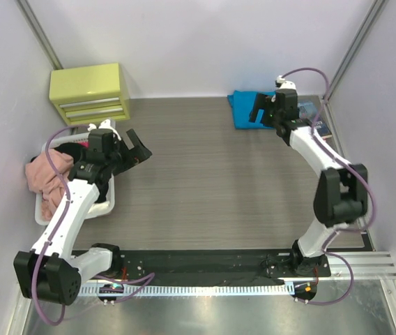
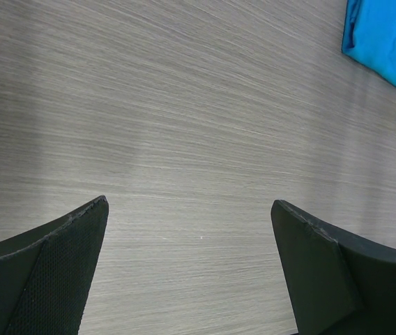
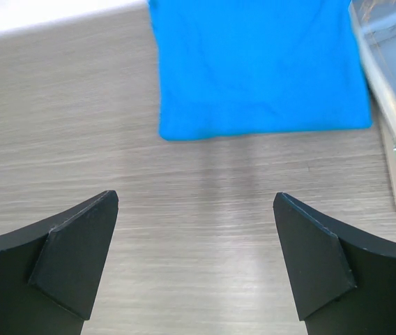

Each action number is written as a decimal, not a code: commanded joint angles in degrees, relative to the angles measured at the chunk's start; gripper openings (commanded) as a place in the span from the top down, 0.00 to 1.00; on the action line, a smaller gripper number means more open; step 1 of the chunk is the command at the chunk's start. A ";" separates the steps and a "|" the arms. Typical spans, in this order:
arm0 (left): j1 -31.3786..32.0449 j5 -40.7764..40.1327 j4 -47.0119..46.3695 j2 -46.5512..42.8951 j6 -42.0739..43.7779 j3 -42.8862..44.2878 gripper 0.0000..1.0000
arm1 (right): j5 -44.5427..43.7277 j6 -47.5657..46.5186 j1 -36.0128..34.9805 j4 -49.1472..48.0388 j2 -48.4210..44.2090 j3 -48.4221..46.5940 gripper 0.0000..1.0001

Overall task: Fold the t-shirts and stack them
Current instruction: Put the neatly folded tshirt into the corner of the board with the right arm

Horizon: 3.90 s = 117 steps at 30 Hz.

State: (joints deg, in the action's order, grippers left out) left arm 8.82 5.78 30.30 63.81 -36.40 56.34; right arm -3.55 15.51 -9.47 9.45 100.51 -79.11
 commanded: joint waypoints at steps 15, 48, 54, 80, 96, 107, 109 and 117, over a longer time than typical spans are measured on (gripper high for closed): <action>-0.29 2.75 -12.99 2.89 -5.35 -4.75 0.00 | -2.86 4.36 0.25 -9.66 25.29 -24.59 0.00; -0.29 1.78 -6.93 -2.82 -4.73 -5.80 0.00 | 4.51 6.99 -10.65 4.43 12.34 -28.10 0.00; -0.38 -1.21 -6.75 -3.69 -4.11 -6.15 0.00 | 18.46 10.50 -11.00 3.13 18.49 -33.21 0.00; -0.38 -3.50 -8.43 -5.63 -1.04 -7.48 0.00 | -20.83 -1.71 -20.16 11.92 4.48 -21.14 0.00; -0.38 2.30 -6.66 -3.08 -7.10 -6.41 0.00 | -19.65 24.73 -15.57 5.41 -49.18 41.74 0.00; -0.38 2.66 -8.60 -5.01 -5.87 -7.56 0.00 | -11.57 18.86 -15.57 -5.23 -38.19 38.86 0.00; -0.38 2.48 -8.07 -5.19 -6.05 -7.29 0.00 | -10.95 16.58 -15.57 -6.28 -39.07 38.51 0.00; -0.29 2.74 -5.61 -6.33 -4.30 -4.31 0.00 | -16.73 13.76 -15.57 -6.38 -52.40 40.78 0.00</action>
State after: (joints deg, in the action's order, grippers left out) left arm 8.82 7.77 24.21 59.44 -42.85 48.03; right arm -15.59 31.86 -25.02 6.24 56.27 -37.85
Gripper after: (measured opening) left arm 0.996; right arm 0.996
